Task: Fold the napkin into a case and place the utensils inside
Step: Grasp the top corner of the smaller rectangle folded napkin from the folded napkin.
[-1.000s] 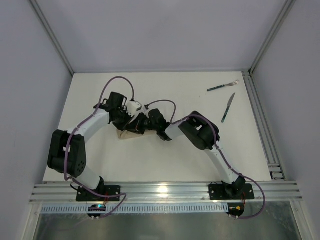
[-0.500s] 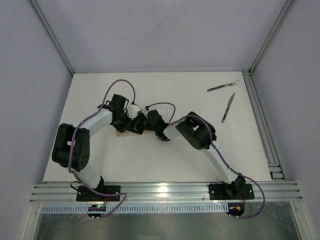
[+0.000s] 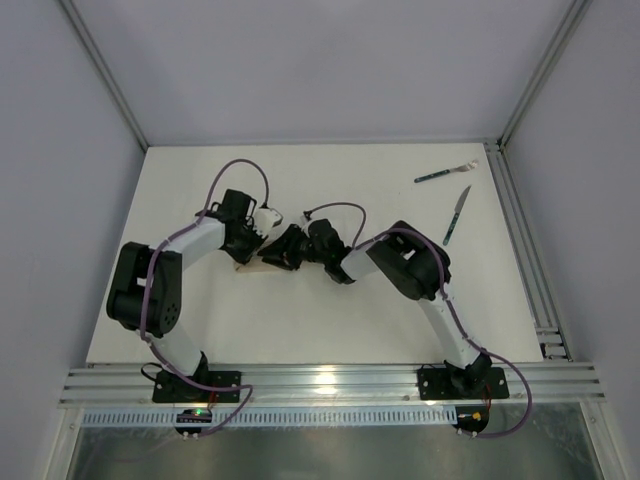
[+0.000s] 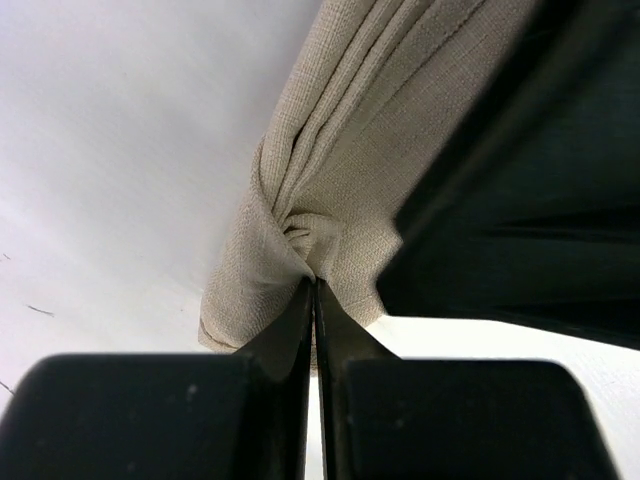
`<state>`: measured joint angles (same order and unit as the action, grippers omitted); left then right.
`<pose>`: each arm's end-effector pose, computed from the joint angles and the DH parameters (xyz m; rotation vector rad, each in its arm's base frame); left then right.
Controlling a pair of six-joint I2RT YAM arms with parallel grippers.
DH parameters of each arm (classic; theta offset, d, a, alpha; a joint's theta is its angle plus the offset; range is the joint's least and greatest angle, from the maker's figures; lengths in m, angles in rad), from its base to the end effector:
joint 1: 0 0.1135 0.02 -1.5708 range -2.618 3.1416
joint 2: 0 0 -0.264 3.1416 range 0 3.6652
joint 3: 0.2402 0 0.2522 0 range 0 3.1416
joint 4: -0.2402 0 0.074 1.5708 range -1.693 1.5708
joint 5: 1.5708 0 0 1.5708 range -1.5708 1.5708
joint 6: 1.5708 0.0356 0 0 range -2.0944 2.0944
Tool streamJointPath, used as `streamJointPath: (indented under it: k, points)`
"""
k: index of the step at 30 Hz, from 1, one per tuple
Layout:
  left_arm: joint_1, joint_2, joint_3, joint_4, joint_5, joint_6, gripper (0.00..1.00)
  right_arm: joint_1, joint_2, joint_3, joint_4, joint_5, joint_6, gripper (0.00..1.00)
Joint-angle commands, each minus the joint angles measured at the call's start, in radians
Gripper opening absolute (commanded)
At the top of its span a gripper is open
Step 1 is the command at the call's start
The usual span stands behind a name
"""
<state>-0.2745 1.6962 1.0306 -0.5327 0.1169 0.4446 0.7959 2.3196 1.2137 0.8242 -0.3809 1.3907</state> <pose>0.3093 -0.0914 0.1695 0.9991 2.5714 -0.1167 0.3166 0.3422 0.0851 0.3510 2.2686 1.7179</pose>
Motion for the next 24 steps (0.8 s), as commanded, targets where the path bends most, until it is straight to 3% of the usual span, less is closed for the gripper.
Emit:
streamJointPath:
  k: [1, 8, 11, 13, 16, 18, 24]
  points:
    - [0.018, 0.059, -0.040, 0.045, 0.017, -0.012, 0.00, -0.017, -0.112, -0.074, 0.059, -0.058, -0.071, 0.39]
    - [0.021, 0.027, -0.050, 0.063, 0.049, -0.021, 0.00, -0.047, -0.218, -0.253, 0.140, -0.090, -0.148, 0.38]
    - [0.021, 0.007, -0.069, 0.095, 0.046, -0.027, 0.00, -0.050, -0.290, -0.283, 0.092, -0.105, -0.280, 0.22]
    - [0.023, 0.002, -0.076, 0.114, 0.041, -0.029, 0.00, -0.050, -0.325, -0.276, 0.026, -0.099, -0.476, 0.10]
    - [0.032, -0.004, -0.084, 0.131, 0.038, -0.029, 0.00, -0.052, -0.374, -0.249, -0.092, -0.066, -0.681, 0.04]
    - [0.038, -0.015, -0.087, 0.140, 0.050, -0.035, 0.00, -0.063, -0.344, -0.194, -0.144, -0.041, -0.676, 0.04]
    - [0.044, -0.047, -0.081, 0.132, 0.084, -0.050, 0.00, -0.044, -0.123, -0.001, -0.120, -0.108, -0.418, 0.04]
